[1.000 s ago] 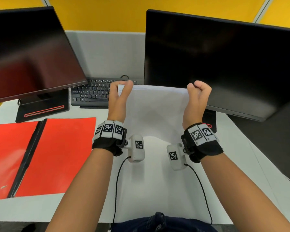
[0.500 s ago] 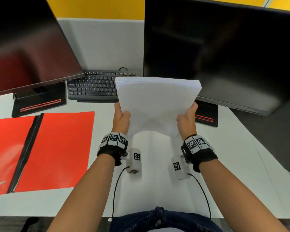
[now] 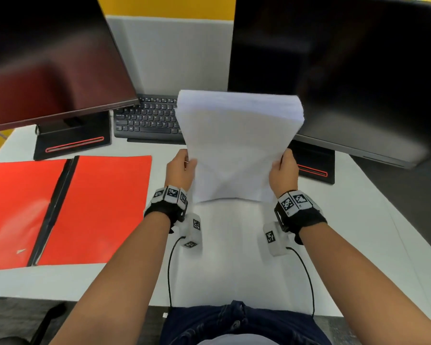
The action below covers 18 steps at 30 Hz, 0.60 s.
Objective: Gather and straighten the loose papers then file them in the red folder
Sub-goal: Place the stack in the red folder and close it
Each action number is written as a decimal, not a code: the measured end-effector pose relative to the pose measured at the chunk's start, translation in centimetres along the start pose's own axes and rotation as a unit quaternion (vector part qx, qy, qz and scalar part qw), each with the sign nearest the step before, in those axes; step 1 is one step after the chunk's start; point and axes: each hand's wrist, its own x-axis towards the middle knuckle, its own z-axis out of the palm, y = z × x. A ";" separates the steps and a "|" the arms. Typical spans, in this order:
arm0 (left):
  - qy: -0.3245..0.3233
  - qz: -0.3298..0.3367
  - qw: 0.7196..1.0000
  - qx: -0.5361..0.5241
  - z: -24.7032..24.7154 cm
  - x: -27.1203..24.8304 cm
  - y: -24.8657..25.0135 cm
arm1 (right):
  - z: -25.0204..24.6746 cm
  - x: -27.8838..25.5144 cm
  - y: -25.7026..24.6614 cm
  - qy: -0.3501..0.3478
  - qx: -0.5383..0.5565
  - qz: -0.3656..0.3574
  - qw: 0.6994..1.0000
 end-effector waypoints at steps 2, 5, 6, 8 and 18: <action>-0.015 -0.024 1.000 -0.008 -2.2 0.7 -1.1 | 0.9 -0.2 -1.1 -0.010 -0.006 0.001 1.000; -0.053 -0.094 0.994 -0.011 -6.5 1.2 -3.3 | 3.9 -1.2 -2.3 -0.058 -0.015 0.033 0.998; -0.063 -0.113 0.992 -0.006 -7.9 1.2 -4.2 | 5.2 -1.7 -2.6 -0.069 -0.023 0.047 0.996; -0.064 -0.148 0.987 0.018 -11.2 0.8 -6.5 | 8.4 -3.5 -3.5 -0.103 -0.034 0.062 0.992; -0.041 -0.324 0.932 0.159 -24.2 -0.1 -16.7 | 24.0 -11.3 -8.5 -0.225 -0.065 0.122 0.965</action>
